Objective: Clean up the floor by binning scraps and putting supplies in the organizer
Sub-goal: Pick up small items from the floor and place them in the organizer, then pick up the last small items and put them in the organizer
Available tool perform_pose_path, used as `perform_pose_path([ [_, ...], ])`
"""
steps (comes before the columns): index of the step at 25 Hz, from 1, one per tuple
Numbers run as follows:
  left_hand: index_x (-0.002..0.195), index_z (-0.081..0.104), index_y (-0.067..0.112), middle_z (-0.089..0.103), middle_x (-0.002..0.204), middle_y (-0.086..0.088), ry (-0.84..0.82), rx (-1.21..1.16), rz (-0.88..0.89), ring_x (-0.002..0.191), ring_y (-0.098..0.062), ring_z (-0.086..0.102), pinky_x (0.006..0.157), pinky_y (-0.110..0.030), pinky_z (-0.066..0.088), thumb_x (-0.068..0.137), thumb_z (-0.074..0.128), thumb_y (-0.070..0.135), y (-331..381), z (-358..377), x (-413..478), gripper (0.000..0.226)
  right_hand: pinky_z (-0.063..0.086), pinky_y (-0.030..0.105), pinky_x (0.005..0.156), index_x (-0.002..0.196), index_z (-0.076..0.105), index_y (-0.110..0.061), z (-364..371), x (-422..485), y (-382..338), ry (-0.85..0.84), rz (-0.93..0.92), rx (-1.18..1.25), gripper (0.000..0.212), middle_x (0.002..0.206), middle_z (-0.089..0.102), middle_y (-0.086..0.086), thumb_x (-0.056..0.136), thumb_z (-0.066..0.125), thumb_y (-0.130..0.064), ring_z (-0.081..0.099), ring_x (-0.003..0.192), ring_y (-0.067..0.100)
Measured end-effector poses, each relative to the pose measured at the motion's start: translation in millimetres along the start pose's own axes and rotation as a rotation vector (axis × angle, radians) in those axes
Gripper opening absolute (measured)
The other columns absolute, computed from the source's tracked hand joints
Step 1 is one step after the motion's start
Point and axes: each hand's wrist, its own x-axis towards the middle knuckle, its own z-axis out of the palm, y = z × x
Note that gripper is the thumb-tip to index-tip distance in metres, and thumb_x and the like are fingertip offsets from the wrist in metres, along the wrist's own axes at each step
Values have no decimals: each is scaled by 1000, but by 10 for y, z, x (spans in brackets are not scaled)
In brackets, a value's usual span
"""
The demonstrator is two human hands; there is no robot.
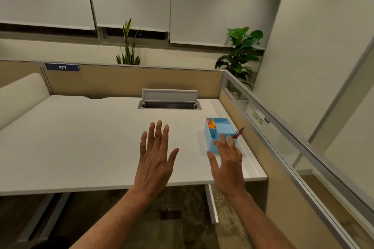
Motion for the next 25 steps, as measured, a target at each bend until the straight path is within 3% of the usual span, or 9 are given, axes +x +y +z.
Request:
perform_pose_path([
  [4,160,3,14,-7,169,-9,51,-43,-11,156,-27,-4,124,-53,4,101,37,49,6,-557,-484,76,25,51,120,149,32,-25,-300,-546,-574,52,-92,-2,58,165,22,7,97,51,-42,9,155,27],
  [14,159,10,7,-1,168,-15,114,30,-30,156,-33,1,125,-54,5,102,42,44,164,-1707,-2533,75,21,57,121,147,43,-10,-1023,-2340,-1487,128,-163,38,57,166,18,10,99,53,-40,6,155,27],
  [20,159,10,8,0,168,-15,22,48,-70,156,-32,0,125,-53,6,104,41,42,181,-2275,-3640,72,14,51,125,147,43,-8,-1312,-3655,-1731,-9,-95,-18,58,166,18,11,101,49,-42,6,155,27],
  [25,159,12,9,1,169,-13,-26,21,-101,156,-30,-1,125,-54,8,104,40,43,-241,-2379,-4219,71,11,49,126,146,45,-8,-1037,-4385,-1949,-84,-28,-90,55,166,18,10,101,51,-41,4,156,25],
])
